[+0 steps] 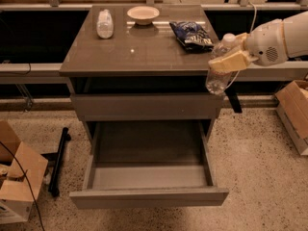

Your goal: Pick water bottle from middle drawer and place on counter

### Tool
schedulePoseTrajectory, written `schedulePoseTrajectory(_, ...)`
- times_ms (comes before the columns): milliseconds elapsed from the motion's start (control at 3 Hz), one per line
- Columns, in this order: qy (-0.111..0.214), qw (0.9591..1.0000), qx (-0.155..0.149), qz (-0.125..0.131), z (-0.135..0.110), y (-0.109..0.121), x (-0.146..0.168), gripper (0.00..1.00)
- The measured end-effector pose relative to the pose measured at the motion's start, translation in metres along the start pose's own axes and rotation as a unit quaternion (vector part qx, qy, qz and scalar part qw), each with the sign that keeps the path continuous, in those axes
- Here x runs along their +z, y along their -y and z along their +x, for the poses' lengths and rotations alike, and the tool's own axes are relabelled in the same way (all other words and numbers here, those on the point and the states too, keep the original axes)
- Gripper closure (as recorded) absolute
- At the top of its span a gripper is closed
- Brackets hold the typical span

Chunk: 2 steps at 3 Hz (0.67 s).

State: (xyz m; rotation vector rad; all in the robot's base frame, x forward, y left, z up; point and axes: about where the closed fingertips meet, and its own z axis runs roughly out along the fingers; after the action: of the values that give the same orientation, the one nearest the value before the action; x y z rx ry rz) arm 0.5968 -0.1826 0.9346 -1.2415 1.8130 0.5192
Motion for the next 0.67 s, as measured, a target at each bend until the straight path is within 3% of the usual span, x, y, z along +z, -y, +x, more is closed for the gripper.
schedulePoseTrajectory(333, 0.003, 0.9998, -0.009, 0.015, -0.016, 0.016, -0.002, 1.00)
schedulePoseTrajectory(667, 0.020, 0.9992, -0.022, 0.025, -0.048, 0.046, -0.001, 1.00)
